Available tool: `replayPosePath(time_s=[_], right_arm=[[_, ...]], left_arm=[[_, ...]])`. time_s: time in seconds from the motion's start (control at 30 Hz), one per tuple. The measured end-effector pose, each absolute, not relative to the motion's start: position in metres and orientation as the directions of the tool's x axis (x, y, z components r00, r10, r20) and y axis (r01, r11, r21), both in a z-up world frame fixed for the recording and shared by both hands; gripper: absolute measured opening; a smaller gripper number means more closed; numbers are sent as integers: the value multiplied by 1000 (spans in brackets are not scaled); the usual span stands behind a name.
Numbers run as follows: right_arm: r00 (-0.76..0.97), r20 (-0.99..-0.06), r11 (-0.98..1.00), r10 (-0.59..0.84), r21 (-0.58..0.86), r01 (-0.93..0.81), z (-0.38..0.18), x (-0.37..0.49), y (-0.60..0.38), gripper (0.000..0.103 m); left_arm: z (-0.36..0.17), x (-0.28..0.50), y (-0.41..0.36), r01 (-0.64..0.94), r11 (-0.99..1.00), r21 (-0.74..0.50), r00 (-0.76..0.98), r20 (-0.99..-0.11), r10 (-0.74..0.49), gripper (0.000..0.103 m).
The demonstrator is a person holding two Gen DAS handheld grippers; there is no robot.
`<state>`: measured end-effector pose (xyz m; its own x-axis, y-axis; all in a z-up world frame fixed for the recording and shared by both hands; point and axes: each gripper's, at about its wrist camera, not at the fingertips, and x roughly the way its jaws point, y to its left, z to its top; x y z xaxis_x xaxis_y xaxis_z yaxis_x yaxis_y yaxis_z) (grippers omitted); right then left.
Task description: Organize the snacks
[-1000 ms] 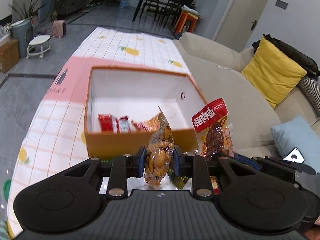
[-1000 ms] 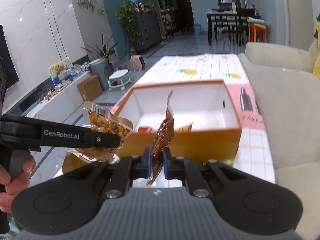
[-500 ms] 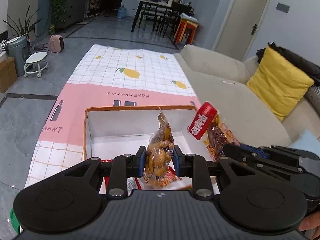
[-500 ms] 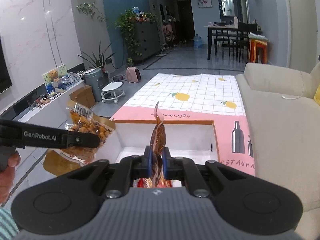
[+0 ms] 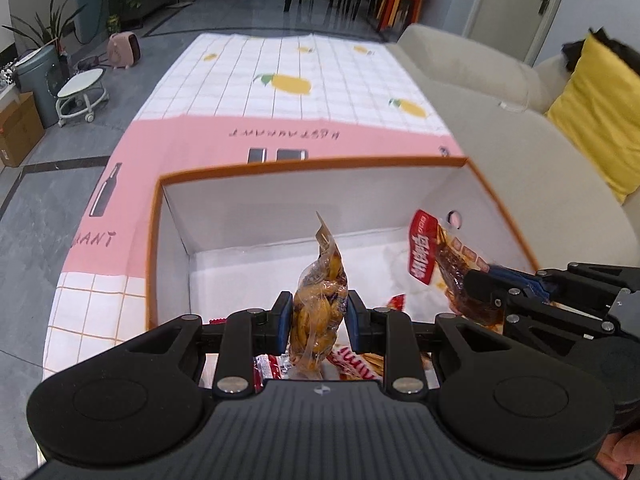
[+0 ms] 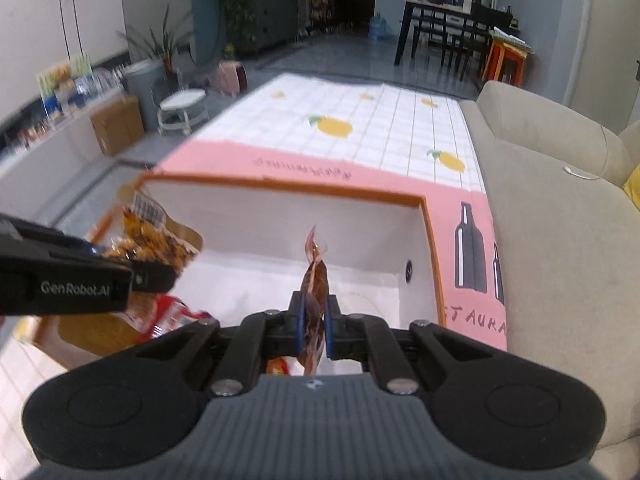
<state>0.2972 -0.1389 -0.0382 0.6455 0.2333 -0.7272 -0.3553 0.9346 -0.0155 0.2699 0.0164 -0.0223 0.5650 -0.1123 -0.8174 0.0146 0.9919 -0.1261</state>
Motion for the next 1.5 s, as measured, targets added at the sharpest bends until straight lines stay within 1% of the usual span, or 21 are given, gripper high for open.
replayPosePath(time_s=[0.13,0.2,0.33,0.47,0.7,0.87,0.93,0.97,1.0,1.03,1.07,1.1,1.2,1.33,1.37,1.4,1.43,1.5], right_arm=[[626,-761,934,171,-78,-350,-61,308,-135,4],[617,-773,932,152,-95,-349,-69,313,-135,3],[620,-773,921,134,-134,-366,-77,317,-133,3],[589,-794,910,152,-121,-398,-84,321,-129,2],[565,-810,924,155,-84,-373,-90,326,-128,2],[569,-814,923,122,-118,-367,-94,326,-129,5],[567,-815,923,117,-121,-364,-93,327,-130,6],[566,-817,923,115,-123,-364,-93,327,-130,8],[565,-818,923,108,-129,-363,-93,328,-130,14],[568,-817,922,100,-138,-361,-93,328,-130,18],[572,-815,921,93,-148,-360,-93,328,-130,23],[577,-813,920,81,-161,-356,-93,328,-129,27],[577,-815,917,62,-181,-355,-91,326,-128,28],[578,-814,915,60,-186,-357,-88,323,-126,33],[580,-813,915,60,-188,-358,-87,322,-126,37],[582,-811,914,59,-191,-359,-86,321,-125,44],[586,-808,912,56,-197,-359,-84,320,-124,47],[587,-808,912,59,-195,-360,-80,318,-124,48]], left_arm=[[-38,281,8,26,997,-76,540,-838,-78,30],[-45,287,5,32,997,-70,529,-845,-76,30],[-57,294,0,39,998,-45,511,-858,-59,30],[-67,298,-4,47,998,-37,487,-871,-56,28],[-72,306,0,42,999,-31,480,-876,-47,28],[-71,309,1,33,999,-8,484,-875,-23,31],[-72,309,1,29,999,18,490,-872,2,38],[-71,308,1,30,999,38,493,-870,18,40],[-71,308,0,29,998,63,496,-867,40,47],[-72,308,0,27,996,86,497,-866,61,53],[-71,308,0,23,994,111,498,-863,85,55],[-71,307,1,19,992,128,498,-861,101,58],[-69,305,1,25,988,152,509,-853,118,61],[-64,301,-1,31,980,197,527,-836,152,71],[-63,300,-1,32,978,205,533,-831,157,72],[-61,298,-2,34,976,213,540,-826,161,74],[-59,297,-3,36,975,218,546,-822,163,74],[-55,294,-4,42,973,225,556,-815,164,74]])
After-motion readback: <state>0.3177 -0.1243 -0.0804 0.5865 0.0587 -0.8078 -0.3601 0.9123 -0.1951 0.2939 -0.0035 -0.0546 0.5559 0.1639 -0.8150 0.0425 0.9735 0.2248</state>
